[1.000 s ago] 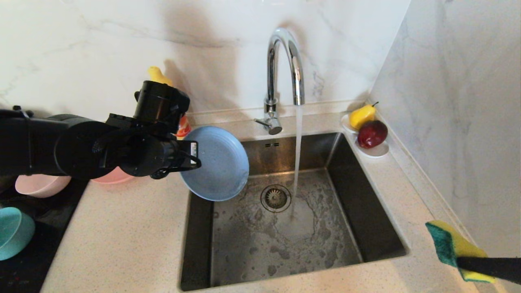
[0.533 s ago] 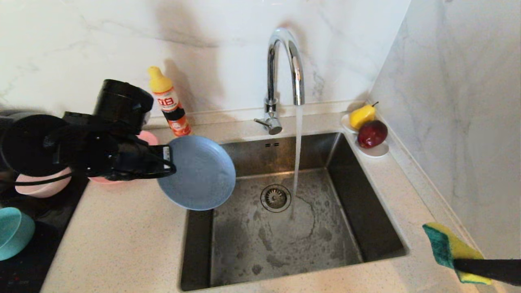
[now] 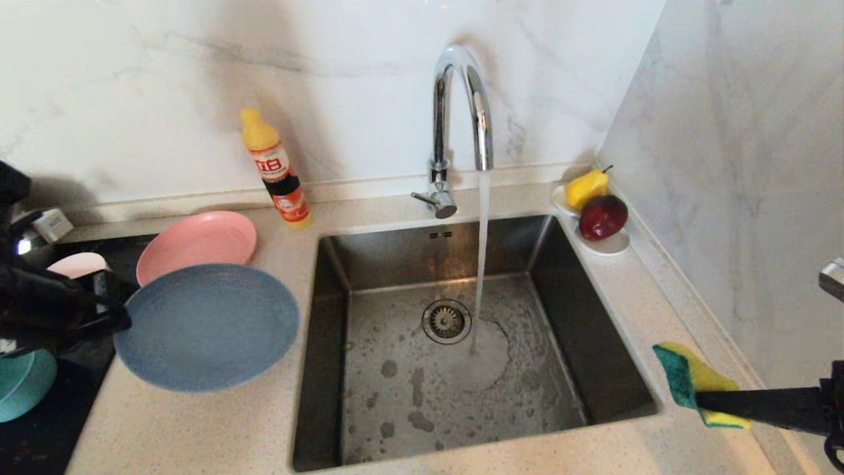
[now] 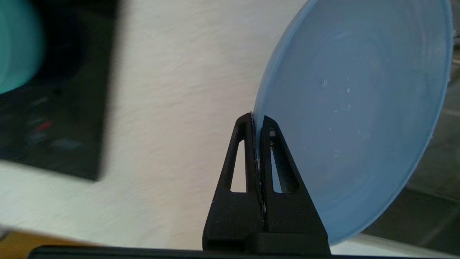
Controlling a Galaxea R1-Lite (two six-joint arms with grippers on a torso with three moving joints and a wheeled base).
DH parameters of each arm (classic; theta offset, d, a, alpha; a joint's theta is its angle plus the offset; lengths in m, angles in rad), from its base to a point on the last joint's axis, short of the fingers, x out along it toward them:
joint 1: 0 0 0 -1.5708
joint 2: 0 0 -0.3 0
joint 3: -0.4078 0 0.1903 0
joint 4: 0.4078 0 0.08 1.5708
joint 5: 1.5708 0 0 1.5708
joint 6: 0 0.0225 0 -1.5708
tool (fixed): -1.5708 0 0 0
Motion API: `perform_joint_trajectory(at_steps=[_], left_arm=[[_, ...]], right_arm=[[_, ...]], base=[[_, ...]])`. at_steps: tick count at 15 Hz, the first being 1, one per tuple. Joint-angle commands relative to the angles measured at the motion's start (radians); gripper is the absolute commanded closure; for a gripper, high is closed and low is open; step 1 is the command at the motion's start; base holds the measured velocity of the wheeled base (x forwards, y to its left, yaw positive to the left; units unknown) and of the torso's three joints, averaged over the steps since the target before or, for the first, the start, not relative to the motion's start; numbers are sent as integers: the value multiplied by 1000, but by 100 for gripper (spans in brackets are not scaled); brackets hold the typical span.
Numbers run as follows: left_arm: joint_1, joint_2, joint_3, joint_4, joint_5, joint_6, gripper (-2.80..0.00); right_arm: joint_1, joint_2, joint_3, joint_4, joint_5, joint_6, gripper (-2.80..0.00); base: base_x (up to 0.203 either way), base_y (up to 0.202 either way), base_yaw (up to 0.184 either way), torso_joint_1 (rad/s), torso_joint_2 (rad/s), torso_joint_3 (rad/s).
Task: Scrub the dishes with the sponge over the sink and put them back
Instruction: Place the plate on the table
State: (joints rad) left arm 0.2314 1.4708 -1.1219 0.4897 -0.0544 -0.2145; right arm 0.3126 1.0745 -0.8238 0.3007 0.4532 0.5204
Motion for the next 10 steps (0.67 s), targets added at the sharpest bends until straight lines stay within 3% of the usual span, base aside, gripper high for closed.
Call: perform_joint_trajectory(at_steps=[1,3,8,10], left_arm=[[96,-53,93,-44,-61,44,0],[156,-63,177,-114,-100,92,0],[264,57,228,-240,-113,97,0],[308,94,232,-284,-162,98,0]], right_arm=[[-7,46,6,-13,3,3,0],[-10,60,5,-33,4,3,0],[-48,92,5,-52,55,1,0],[-64,99,7,-70,76,1,0]], base=[[0,0,0,0,0,0],[0,0,0,0,0,0],[0,0,0,0,0,0],[0,0,0,0,0,0]])
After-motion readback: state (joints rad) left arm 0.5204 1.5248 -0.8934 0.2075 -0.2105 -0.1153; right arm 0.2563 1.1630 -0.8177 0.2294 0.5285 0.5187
